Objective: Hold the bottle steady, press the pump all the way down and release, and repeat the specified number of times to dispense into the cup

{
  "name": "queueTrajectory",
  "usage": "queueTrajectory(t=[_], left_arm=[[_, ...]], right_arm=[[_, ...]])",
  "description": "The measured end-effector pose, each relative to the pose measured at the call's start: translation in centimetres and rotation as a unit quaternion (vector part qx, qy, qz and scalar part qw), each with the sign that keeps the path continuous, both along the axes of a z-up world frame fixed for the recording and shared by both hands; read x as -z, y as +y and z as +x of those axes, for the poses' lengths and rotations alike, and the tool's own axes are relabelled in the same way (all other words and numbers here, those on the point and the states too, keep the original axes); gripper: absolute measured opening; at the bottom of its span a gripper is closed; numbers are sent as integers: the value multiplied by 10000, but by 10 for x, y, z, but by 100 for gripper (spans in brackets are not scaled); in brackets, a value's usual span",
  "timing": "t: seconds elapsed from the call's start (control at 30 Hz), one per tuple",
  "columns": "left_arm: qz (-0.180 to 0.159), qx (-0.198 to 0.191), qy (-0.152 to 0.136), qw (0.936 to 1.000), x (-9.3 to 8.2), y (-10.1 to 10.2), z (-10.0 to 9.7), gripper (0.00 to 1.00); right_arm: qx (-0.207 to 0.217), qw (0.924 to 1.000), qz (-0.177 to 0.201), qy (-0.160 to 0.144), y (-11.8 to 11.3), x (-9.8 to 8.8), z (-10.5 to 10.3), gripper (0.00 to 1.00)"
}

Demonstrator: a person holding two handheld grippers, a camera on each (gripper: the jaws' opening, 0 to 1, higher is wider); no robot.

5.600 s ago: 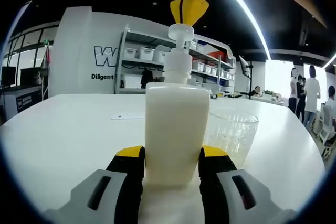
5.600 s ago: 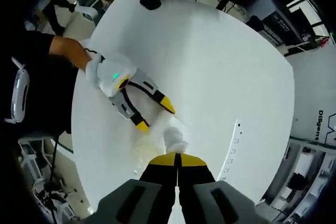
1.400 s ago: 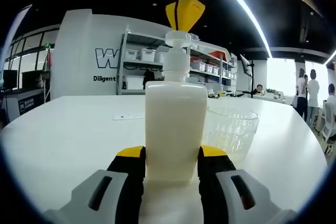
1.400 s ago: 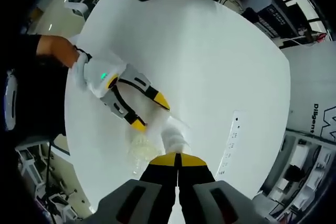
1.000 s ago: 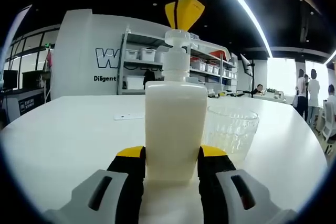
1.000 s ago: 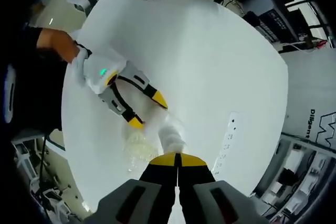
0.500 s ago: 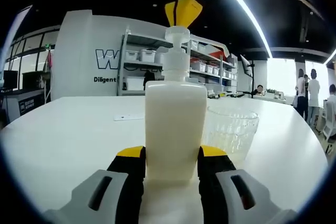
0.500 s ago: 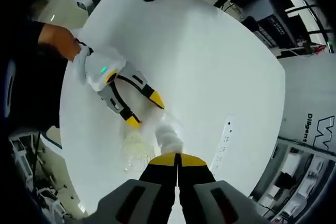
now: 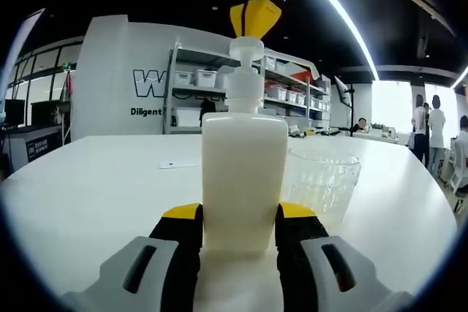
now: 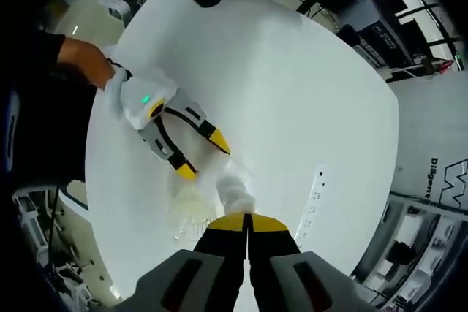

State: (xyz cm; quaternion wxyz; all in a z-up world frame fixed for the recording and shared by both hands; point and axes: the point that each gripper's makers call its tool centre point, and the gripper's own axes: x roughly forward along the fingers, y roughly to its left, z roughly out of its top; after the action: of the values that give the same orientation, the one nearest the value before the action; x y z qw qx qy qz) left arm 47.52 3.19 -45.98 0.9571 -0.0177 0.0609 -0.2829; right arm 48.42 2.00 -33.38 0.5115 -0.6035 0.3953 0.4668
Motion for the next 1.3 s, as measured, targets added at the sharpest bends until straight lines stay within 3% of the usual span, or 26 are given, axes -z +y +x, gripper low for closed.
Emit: queueTrajectory(t=[0.4,0.57,0.63,0.77,0.9,1.0,1.3], left_arm=[[-14,5,12,10000,-1,1,2,38],[-18,-2,3,10000,-1,0,2,38],[-23,-10,-3,10000,-1,0,1,38],[-17,-36,-20,10000,-1,0,1,38],[-16,-51,-29,10000,-1,0,1,38],[-21,-58,-18,10000,-2,0,1,38],[15,-63,14,10000,-1,2,2,38]], right_arm=[[17,9999,-31,156,0,-1,2,0],[14,9994,189,292,0,-3,3,0],[-300,9983,328,366,1,-3,2,0],[-492,9970,424,409,1,-8,-1,0],[-531,9962,379,577,0,-9,-6,0],[-626,9962,374,480,2,-12,-3,0],[-769,9943,346,652,5,-14,-9,0]])
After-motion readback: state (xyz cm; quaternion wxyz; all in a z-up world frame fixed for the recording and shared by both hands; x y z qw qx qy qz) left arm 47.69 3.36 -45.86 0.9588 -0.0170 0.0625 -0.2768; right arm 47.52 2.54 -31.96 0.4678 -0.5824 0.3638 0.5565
